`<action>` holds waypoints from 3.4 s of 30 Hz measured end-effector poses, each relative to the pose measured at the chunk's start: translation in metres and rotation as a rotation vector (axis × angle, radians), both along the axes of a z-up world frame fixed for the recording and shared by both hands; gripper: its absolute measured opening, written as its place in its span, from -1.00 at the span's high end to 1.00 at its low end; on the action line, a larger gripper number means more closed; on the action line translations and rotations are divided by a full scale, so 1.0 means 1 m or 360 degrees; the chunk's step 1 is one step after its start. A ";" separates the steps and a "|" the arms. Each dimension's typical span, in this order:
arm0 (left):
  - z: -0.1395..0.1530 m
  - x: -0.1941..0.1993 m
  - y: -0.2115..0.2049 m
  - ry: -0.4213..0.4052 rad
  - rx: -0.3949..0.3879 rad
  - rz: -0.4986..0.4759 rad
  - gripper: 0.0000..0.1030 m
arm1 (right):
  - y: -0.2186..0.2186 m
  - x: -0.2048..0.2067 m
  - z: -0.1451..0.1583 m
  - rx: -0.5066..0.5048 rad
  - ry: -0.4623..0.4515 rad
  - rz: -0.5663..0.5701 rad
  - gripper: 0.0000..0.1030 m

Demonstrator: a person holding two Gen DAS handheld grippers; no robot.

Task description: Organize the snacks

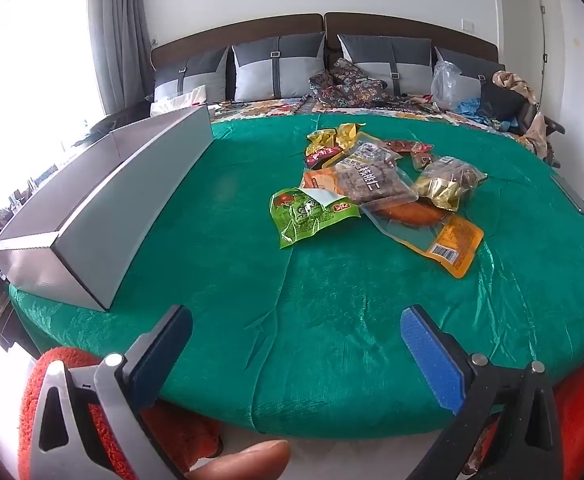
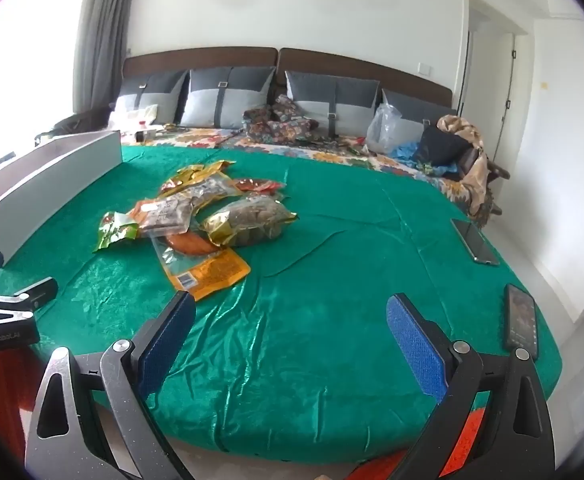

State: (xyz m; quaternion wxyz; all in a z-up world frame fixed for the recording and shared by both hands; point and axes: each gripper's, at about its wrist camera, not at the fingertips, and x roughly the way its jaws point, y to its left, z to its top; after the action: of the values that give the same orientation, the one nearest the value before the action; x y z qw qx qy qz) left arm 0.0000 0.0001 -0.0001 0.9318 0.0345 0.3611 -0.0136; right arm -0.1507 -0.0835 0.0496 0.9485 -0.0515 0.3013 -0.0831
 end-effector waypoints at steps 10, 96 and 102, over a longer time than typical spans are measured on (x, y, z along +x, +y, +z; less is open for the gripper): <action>-0.009 0.005 -0.003 0.0009 0.0015 0.0008 -1.00 | -0.006 0.004 -0.009 -0.0001 0.0045 -0.0009 -0.90; 0.021 0.206 0.178 -0.0098 0.0810 0.0510 -1.00 | -0.017 0.013 -0.029 0.0097 0.0183 -0.0024 -0.90; 0.026 0.175 0.137 -0.0120 0.0984 0.0321 -1.00 | -0.022 0.019 -0.034 0.0149 0.0215 -0.0042 -0.90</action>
State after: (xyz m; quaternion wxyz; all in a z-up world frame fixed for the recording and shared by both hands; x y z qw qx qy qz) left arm 0.1754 0.1366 0.0259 0.8866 0.2802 0.3150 0.1904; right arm -0.1316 -0.1053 0.0156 0.9261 -0.0086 0.3689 -0.0779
